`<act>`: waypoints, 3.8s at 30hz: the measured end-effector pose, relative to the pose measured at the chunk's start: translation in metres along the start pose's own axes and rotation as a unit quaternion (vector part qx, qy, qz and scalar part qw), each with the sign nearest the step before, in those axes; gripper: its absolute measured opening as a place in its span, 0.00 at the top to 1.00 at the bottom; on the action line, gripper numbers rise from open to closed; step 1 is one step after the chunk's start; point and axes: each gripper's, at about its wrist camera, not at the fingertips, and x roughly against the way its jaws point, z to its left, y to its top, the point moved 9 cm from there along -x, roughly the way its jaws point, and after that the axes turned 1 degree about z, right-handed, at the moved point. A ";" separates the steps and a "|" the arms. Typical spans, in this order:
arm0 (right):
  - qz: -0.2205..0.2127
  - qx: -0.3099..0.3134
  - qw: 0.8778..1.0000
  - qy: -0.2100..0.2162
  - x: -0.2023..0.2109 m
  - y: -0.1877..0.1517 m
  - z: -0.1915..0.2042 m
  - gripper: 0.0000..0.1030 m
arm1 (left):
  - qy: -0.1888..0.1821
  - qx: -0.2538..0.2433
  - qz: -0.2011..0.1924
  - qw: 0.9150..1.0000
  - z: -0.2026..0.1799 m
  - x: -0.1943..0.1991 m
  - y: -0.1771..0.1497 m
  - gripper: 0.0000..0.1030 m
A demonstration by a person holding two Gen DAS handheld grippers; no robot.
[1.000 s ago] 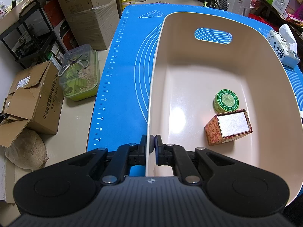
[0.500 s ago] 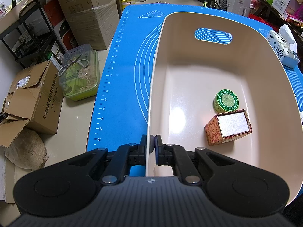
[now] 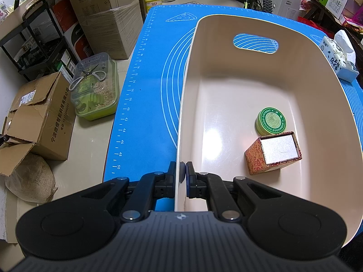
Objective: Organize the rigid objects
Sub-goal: 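Carry the white pill bottle into the basket and release it, then reach the right tool to the red toy figure and grasp it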
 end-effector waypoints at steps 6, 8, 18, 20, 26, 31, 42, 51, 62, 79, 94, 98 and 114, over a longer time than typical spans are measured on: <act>-0.051 0.001 0.999 0.018 0.033 0.027 0.019 0.56 | 0.000 0.000 0.000 1.000 0.000 0.000 0.000 0.91; -0.069 0.004 0.997 0.028 0.044 0.038 0.029 0.56 | 0.000 0.000 0.000 1.000 0.000 0.000 0.000 0.91; -0.128 0.055 0.986 0.092 0.078 0.081 0.111 0.56 | 0.000 0.000 0.000 1.000 0.000 0.000 0.000 0.91; -0.131 0.071 0.984 0.102 0.078 0.085 0.131 0.56 | 0.000 -0.001 0.000 1.000 0.000 0.000 0.000 0.91; -0.125 0.116 0.977 0.125 0.070 0.085 0.190 0.56 | 0.000 0.000 0.000 1.000 0.000 0.000 0.000 0.91; -0.093 0.144 0.975 0.142 0.055 0.073 0.230 0.56 | -0.002 0.002 0.000 1.000 0.000 0.000 0.000 0.91; -0.003 0.207 0.970 0.127 0.008 0.030 0.280 0.57 | -0.003 0.003 0.004 1.000 0.000 -0.001 -0.001 0.91; 0.058 0.221 0.968 0.103 -0.019 0.008 0.277 0.57 | -0.003 0.002 0.007 1.000 -0.001 -0.003 -0.002 0.91; 0.060 0.198 0.972 0.112 -0.014 0.017 0.270 0.49 | -0.003 0.001 0.007 1.000 -0.001 -0.002 -0.003 0.91; -0.065 0.090 0.988 0.107 0.053 0.081 0.167 0.32 | -0.003 0.001 0.007 1.000 -0.001 -0.003 -0.003 0.91; -0.021 0.086 0.995 0.036 -0.013 0.060 0.057 0.32 | -0.002 0.001 0.007 1.000 -0.001 -0.003 -0.003 0.91; -0.009 0.099 0.994 0.051 -0.027 0.048 0.053 0.32 | -0.002 0.001 0.007 1.000 -0.001 -0.003 -0.003 0.91; 0.011 0.106 0.988 0.115 -0.068 0.032 0.064 0.46 | -0.001 -0.001 0.007 1.000 0.000 -0.002 -0.002 0.91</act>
